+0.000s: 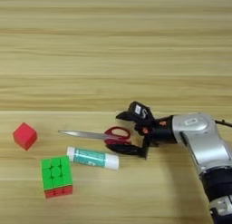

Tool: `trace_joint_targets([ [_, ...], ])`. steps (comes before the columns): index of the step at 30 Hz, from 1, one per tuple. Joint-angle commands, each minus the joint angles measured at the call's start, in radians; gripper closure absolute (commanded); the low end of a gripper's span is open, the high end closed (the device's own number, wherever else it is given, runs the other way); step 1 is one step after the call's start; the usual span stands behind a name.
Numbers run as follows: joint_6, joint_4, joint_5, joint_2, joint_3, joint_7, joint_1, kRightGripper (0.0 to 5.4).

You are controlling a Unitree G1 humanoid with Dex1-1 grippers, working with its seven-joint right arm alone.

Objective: Move the objects on the table

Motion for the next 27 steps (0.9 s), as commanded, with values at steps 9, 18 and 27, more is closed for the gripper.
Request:
trace_joint_targets([
  [9, 0.121, -0.277, 0.120, -0.012, -0.113, -0.096, -0.121, 0.04],
  [18, 0.231, -0.449, 0.155, 0.062, -0.082, -0.187, -0.129, 0.04],
  [27, 0.316, -0.483, 0.147, 0.168, 0.017, -0.267, -0.176, 0.04],
])
